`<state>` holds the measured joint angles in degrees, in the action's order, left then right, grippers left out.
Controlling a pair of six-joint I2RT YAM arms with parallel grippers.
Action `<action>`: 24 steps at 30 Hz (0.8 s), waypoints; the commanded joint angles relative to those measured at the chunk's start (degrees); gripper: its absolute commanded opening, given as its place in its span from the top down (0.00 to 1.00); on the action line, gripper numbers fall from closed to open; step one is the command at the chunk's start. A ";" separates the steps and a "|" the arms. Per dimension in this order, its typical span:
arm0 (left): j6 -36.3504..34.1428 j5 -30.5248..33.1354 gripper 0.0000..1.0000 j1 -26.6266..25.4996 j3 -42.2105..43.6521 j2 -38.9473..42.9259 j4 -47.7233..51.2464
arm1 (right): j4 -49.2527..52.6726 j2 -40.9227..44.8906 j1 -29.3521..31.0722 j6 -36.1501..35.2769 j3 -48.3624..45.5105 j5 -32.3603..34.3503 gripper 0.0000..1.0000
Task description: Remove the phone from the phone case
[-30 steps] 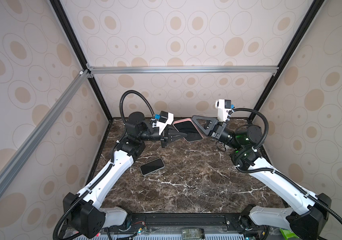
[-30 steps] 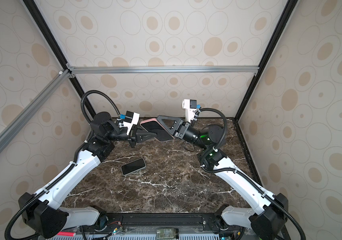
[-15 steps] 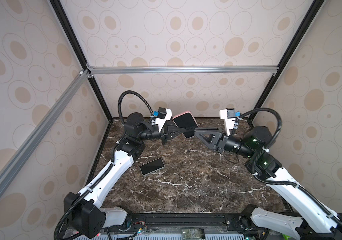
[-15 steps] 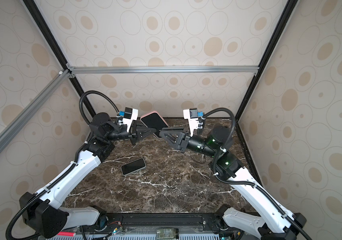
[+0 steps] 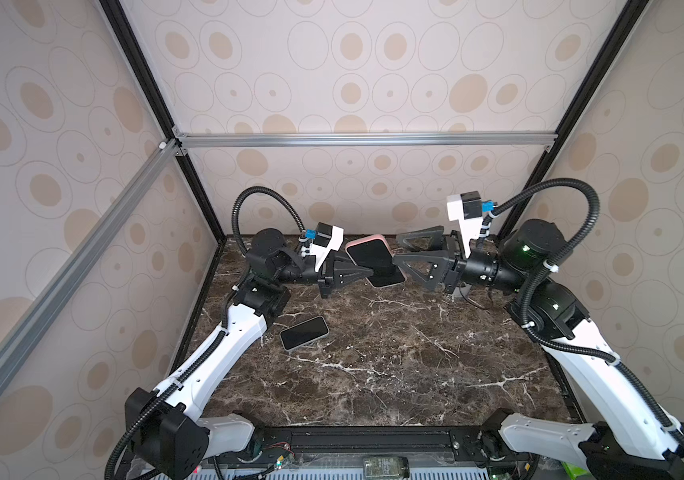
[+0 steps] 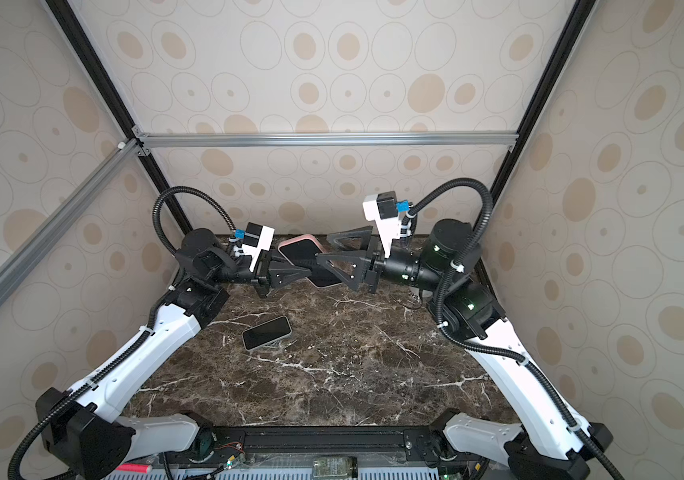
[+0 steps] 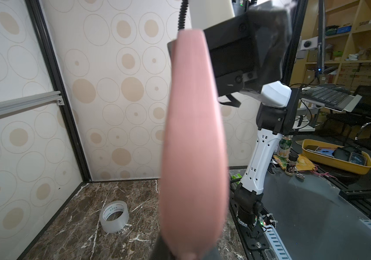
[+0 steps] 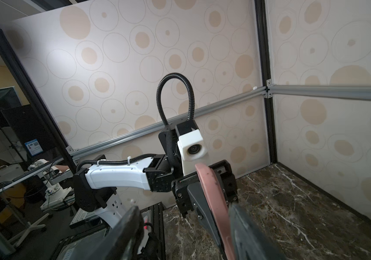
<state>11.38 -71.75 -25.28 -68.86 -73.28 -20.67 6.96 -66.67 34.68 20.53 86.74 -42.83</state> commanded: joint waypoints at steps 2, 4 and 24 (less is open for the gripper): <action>-0.62 -2.69 1.00 -0.56 -1.53 1.85 -2.95 | 1.01 -0.86 -0.36 1.71 2.55 -4.47 0.36; -1.29 -3.24 1.00 -0.72 -1.87 1.67 -2.00 | -0.19 -1.36 -0.31 3.16 2.56 -5.41 0.37; -7.78 -3.30 1.00 -1.35 -4.56 1.12 6.40 | -7.79 -5.70 -0.77 19.29 0.48 -10.73 0.55</action>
<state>7.18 -75.11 -26.26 -69.47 -73.28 -15.14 2.22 -72.97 34.09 37.06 88.23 -52.34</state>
